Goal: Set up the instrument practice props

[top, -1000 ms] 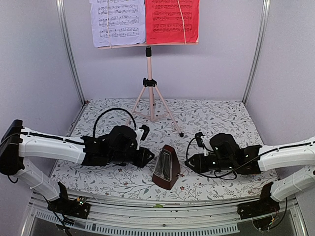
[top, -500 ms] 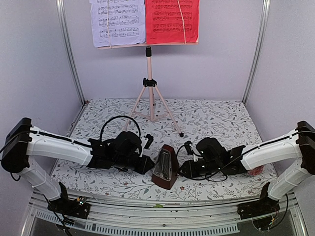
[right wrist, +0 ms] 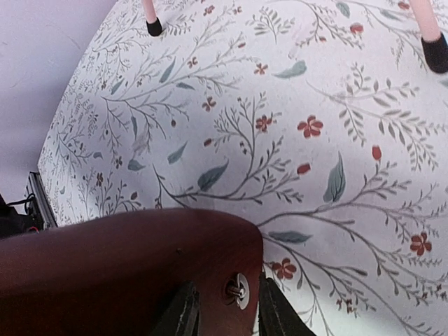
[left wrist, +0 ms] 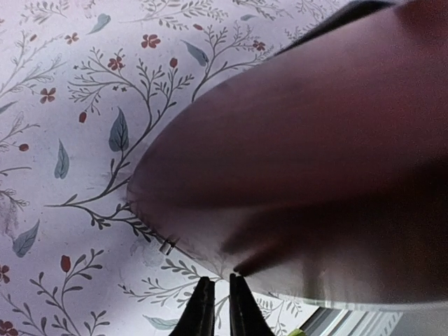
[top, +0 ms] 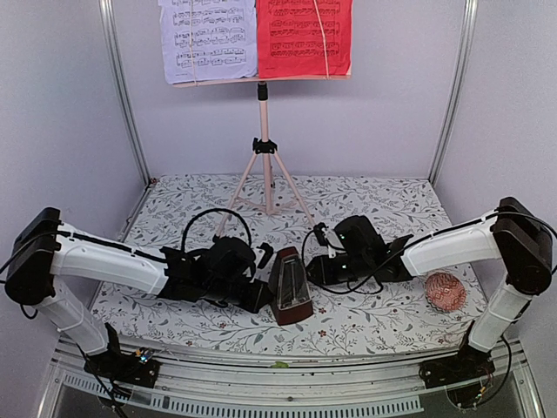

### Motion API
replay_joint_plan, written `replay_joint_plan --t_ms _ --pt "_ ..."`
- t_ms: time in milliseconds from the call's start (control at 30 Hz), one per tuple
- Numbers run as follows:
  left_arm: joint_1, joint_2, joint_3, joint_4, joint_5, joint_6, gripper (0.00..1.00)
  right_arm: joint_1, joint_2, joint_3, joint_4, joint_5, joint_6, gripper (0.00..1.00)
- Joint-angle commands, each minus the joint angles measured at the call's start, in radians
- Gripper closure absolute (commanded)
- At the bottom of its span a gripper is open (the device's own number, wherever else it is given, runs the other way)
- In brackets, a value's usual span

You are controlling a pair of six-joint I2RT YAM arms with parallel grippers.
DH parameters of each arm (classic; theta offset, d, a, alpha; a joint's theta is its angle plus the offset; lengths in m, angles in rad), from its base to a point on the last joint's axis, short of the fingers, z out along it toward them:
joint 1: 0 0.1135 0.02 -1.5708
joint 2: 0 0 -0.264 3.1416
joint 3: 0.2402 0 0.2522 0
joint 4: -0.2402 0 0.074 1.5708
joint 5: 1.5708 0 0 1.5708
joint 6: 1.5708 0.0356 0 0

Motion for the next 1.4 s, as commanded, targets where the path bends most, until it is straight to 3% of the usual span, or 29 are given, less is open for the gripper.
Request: replay_joint_plan --t_ms 0,133,433,733,967,1367 --pt "-0.022 0.009 0.04 0.06 0.016 -0.018 0.91 -0.015 0.04 0.092 0.069 -0.051 -0.091 0.68" --pt "-0.021 -0.005 0.034 0.073 0.005 -0.029 0.91 -0.047 -0.005 0.087 0.056 -0.033 -0.122 0.57" --pt "-0.008 -0.15 -0.041 0.076 -0.104 -0.045 0.89 -0.059 -0.289 -0.082 0.049 0.095 -0.162 0.33" --pt "0.053 -0.229 -0.055 0.086 -0.131 -0.015 0.88 0.16 -0.533 -0.175 0.037 0.326 -0.206 0.13" --pt "0.087 -0.264 -0.054 0.095 -0.133 0.006 0.88 0.306 -0.44 -0.124 0.03 0.532 -0.227 0.05" --pt "0.132 -0.307 -0.036 0.083 -0.128 0.053 0.86 0.319 -0.231 -0.015 0.047 0.54 -0.211 0.06"
